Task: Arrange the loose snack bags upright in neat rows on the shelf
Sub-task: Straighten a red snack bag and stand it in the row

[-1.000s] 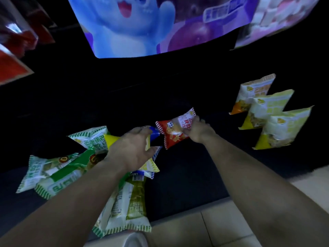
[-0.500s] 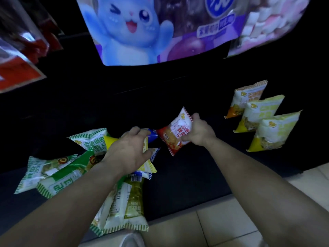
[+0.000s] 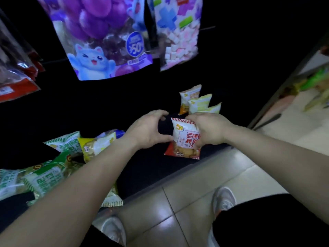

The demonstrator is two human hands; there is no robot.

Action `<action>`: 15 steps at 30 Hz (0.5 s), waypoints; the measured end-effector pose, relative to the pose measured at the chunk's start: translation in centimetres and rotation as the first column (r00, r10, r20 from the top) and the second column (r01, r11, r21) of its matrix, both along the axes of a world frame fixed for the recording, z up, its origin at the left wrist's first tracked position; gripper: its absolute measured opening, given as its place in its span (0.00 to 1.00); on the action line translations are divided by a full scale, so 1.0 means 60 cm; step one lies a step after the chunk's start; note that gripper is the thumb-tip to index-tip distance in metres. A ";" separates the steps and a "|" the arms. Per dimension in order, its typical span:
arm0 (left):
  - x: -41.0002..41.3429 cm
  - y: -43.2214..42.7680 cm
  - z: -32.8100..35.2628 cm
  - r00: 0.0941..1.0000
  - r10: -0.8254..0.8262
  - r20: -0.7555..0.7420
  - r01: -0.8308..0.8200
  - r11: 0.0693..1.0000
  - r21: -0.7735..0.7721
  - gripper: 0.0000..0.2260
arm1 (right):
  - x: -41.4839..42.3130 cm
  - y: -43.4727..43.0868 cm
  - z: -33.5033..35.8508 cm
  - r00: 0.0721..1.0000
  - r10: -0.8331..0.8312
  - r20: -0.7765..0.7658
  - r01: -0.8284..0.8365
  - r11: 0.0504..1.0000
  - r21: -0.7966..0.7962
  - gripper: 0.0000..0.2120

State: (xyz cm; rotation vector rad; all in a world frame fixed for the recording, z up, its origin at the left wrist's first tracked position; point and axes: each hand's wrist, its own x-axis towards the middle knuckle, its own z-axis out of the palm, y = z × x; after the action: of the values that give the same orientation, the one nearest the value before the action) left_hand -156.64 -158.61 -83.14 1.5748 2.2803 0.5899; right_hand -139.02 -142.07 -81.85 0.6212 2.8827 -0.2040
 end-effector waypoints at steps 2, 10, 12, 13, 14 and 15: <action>0.041 0.020 0.001 0.997 -0.079 -0.002 0.079 0.997 -0.022 0.42 | 0.038 -0.007 0.000 1.000 -0.020 -0.008 0.020 0.999 -0.026 0.41; 0.130 0.087 -0.017 0.977 -0.115 0.181 0.122 0.992 -0.026 0.28 | 0.132 0.014 -0.015 0.997 -0.046 -0.054 0.046 0.999 -0.008 0.39; 0.150 0.109 -0.028 0.960 -0.133 0.246 0.137 0.991 0.000 0.29 | 0.149 0.034 -0.021 0.996 -0.070 -0.058 0.069 0.997 -0.022 0.40; 0.159 0.122 -0.035 0.954 -0.136 0.266 0.137 0.990 0.013 0.29 | 0.157 0.047 -0.026 0.995 -0.079 -0.053 0.078 0.997 -0.020 0.41; 0.167 0.136 -0.043 0.952 -0.131 0.277 0.129 0.991 0.026 0.28 | 0.166 0.061 -0.033 0.995 -0.089 -0.052 0.089 0.996 -0.012 0.43; 0.174 0.152 -0.053 0.953 -0.117 0.280 0.111 0.993 0.039 0.27 | 0.177 0.076 -0.042 0.992 -0.108 -0.060 0.108 0.994 0.002 0.46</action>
State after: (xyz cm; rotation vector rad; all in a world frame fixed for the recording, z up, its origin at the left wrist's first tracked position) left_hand -146.18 -149.47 -86.30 1.5111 1.9663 0.7587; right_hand -128.42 -137.51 -84.36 0.7855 2.9093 -0.2346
